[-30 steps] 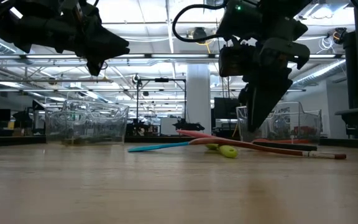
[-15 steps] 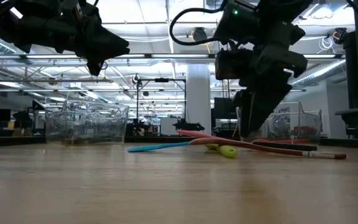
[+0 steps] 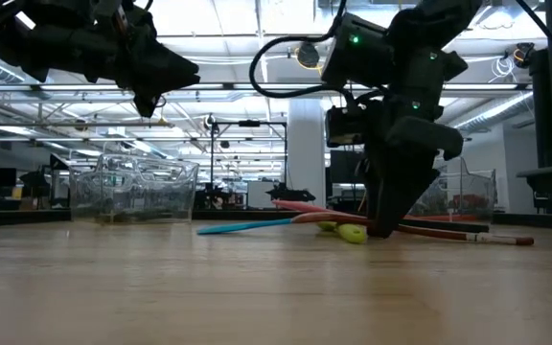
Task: Pick & Place Kitchen Items
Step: Put the brown serving spoon into the top right transparent bin
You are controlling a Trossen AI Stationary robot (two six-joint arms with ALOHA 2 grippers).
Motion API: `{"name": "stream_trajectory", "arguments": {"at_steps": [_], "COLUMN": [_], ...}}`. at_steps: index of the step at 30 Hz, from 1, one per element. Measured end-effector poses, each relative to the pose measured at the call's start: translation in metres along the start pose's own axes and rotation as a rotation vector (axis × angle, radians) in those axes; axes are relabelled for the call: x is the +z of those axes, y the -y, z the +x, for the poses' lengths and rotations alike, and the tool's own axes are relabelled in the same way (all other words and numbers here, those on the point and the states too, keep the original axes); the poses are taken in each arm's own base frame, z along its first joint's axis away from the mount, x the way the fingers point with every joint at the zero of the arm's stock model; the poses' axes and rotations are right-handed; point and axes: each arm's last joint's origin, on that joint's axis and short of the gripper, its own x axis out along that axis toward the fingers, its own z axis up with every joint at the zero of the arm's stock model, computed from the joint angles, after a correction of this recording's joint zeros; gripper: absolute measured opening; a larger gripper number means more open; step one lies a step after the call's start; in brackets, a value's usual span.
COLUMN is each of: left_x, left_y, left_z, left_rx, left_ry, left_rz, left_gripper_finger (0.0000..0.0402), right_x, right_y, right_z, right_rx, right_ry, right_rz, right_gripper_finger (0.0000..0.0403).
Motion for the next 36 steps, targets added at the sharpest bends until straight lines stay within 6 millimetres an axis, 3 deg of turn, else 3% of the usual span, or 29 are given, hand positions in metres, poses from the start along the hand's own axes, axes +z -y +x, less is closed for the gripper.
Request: {"name": "stream_trajectory", "arguments": {"at_steps": [6,16,20,24,36], "left_x": [0.000,0.000,0.000,0.000,0.002], "left_y": [0.000,0.000,0.000,0.000,0.001], "left_z": [0.000,0.000,0.000,0.000,0.000], "left_rx": [-0.001,-0.001,-0.001,-0.002,-0.007], "left_ry": [-0.001,-0.001,0.000,0.003,0.018], "left_rz": [-0.003,-0.003,-0.004,-0.005,-0.020], "left_gripper_finger": [0.0088,0.0088,0.0088,0.0088,0.0088], "right_x": [-0.002,-0.003,-0.002,0.001,0.008], "right_y": [-0.002,-0.010,-0.013,-0.017,-0.011], "right_z": [0.001,-0.001,-0.012,-0.039,-0.155], "right_rx": [-0.097,-0.106,-0.045,0.025,0.302], "right_ry": [0.007,0.021,0.046,0.115,0.557], "right_rz": [-0.007,0.020,0.054,0.089,0.066], "right_gripper_finger": [0.0155,0.0041,0.0033,0.0033,0.0033]}}
